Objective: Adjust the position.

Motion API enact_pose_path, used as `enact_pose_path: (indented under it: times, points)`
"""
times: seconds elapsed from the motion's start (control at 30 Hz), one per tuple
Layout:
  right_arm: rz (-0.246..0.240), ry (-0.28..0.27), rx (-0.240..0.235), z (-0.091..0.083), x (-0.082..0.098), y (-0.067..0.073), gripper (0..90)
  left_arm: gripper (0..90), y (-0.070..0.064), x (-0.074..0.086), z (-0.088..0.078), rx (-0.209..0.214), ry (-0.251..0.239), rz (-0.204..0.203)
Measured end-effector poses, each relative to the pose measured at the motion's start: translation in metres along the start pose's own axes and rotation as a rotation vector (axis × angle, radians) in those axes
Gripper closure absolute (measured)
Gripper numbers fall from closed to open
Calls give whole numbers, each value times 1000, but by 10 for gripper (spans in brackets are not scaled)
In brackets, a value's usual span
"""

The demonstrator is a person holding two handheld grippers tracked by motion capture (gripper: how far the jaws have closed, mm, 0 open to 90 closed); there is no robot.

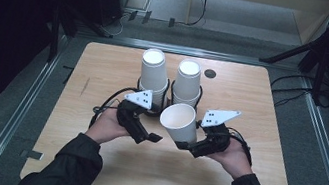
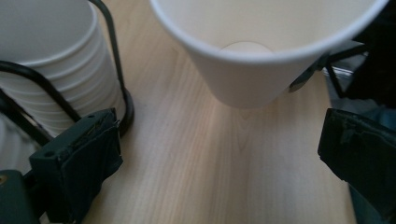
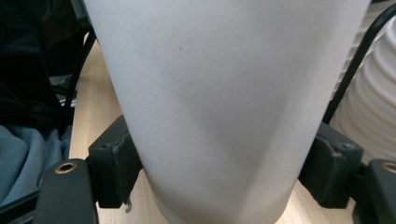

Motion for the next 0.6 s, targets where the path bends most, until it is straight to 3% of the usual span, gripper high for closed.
enact_pose_path:
  times: [0.1,0.27,0.47,0.53,0.6]
  points:
    - [7,-15,3,-4,0,1,236,0,-2,5,1,-14,-5,-10]
    - [14,-11,6,-6,2,-1,236,0,-6,12,6,-5,25,-33]
    - [21,5,-9,0,5,-2,236,0,-7,9,11,0,8,-72]
    - [19,9,-13,2,6,-2,236,0,-6,7,13,21,-9,-109]
    - [18,12,-20,5,7,-1,236,0,-8,2,14,31,-33,-122]
Point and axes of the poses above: each handheld gripper's, and its own axes: z roughly forward along the jaws, x roughly out of its underside, y roughly to its left, the point moved 8 cm from there along z, roughly forward along the jaws, and after that the axes turned 5 degrees about -x, right-handed, at the moved point
